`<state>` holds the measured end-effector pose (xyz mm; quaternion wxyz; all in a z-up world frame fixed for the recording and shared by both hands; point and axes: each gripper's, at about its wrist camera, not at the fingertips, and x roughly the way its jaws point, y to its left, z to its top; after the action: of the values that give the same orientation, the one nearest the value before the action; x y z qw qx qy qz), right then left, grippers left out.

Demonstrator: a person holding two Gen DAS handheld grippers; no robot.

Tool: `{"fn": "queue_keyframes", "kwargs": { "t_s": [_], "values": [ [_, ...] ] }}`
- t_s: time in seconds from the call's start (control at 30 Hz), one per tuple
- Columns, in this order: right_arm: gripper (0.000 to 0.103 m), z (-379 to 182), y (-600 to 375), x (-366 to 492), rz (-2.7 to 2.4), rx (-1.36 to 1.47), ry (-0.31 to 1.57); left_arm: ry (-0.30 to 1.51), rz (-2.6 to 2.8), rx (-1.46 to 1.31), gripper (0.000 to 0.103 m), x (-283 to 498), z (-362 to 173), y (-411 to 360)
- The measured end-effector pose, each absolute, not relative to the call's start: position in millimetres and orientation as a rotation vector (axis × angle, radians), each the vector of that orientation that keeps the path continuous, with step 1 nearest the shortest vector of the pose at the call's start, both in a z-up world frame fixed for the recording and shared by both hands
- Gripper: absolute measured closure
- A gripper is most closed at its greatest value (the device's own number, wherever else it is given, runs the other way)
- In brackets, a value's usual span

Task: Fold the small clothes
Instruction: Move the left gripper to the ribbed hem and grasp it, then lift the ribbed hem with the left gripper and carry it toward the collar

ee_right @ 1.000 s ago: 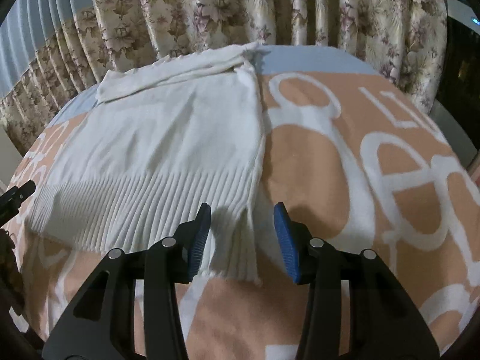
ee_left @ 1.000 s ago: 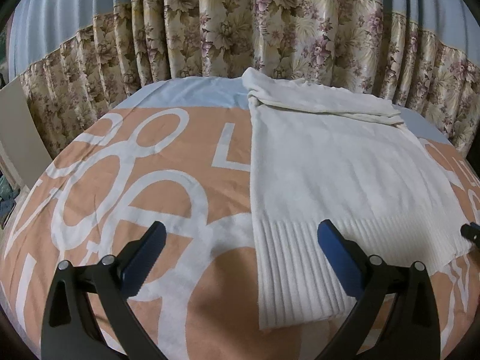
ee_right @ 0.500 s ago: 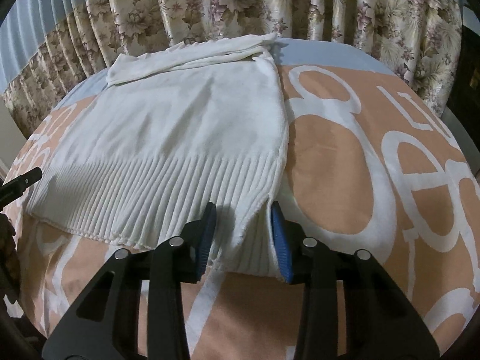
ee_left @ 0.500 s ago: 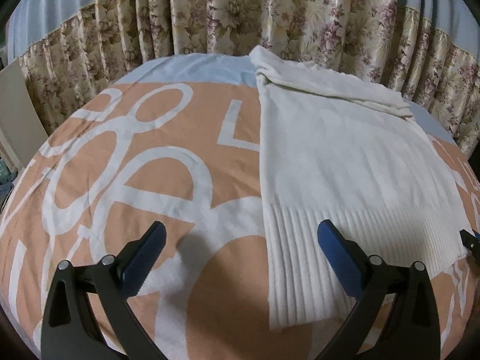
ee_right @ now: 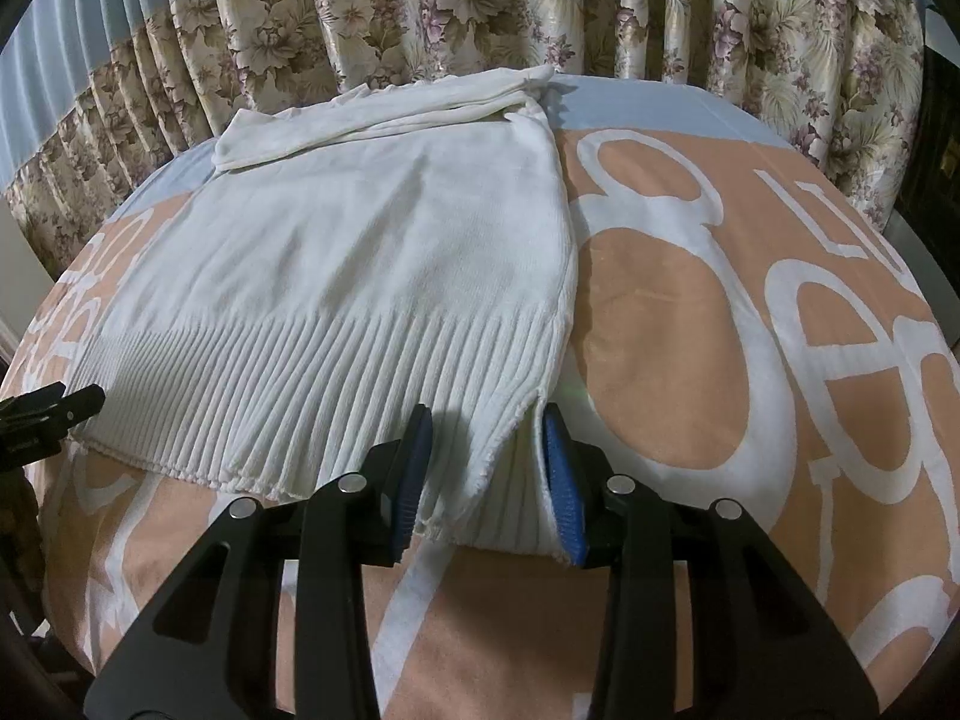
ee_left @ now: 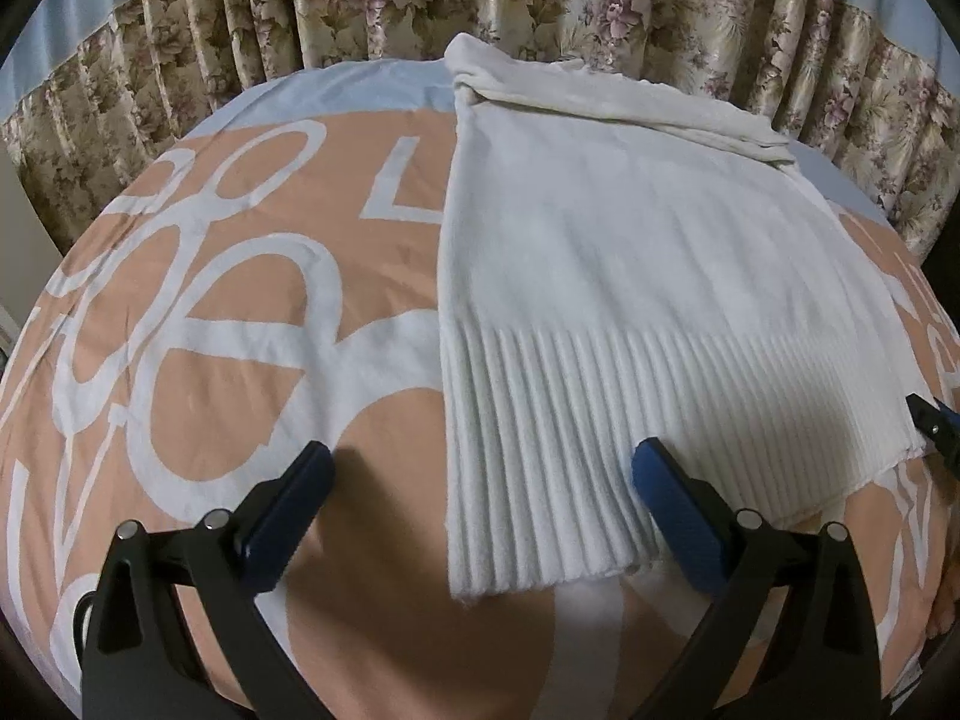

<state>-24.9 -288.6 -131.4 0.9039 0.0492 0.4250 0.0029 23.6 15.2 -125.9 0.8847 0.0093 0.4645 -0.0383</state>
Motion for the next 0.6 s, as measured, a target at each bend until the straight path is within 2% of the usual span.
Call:
{"fn": "queue_keyframes", "kwargs": {
  "t_s": [0.07,0.13,0.23,0.3,0.37,0.4,0.6],
  "values": [
    [0.064,-131,-289,-25,0.005,0.1,0.878,0.956,-0.091,0.015,0.014,21,-124,12],
    [0.066,-131,-289,-25,0.01,0.101,0.879,0.935,-0.113,0.03,0.035,17,-123,5],
    [0.078,-131,-287,-24,0.027,0.098,0.877,0.911,-0.139,0.058,0.055,12,-121,-6],
    [0.085,-131,-285,-23,0.032,0.101,0.877,0.91,-0.157,0.048,0.062,13,-120,-7],
    [0.09,-131,-283,-23,0.037,0.113,0.876,0.913,-0.177,0.022,0.075,14,-118,-6],
    [0.091,-131,-283,-23,0.036,0.119,0.875,0.912,-0.192,0.018,0.084,14,-117,-7],
    [0.093,-127,-286,-28,0.048,0.149,0.864,0.893,-0.208,0.016,0.087,8,-109,-10]
  ]
}}
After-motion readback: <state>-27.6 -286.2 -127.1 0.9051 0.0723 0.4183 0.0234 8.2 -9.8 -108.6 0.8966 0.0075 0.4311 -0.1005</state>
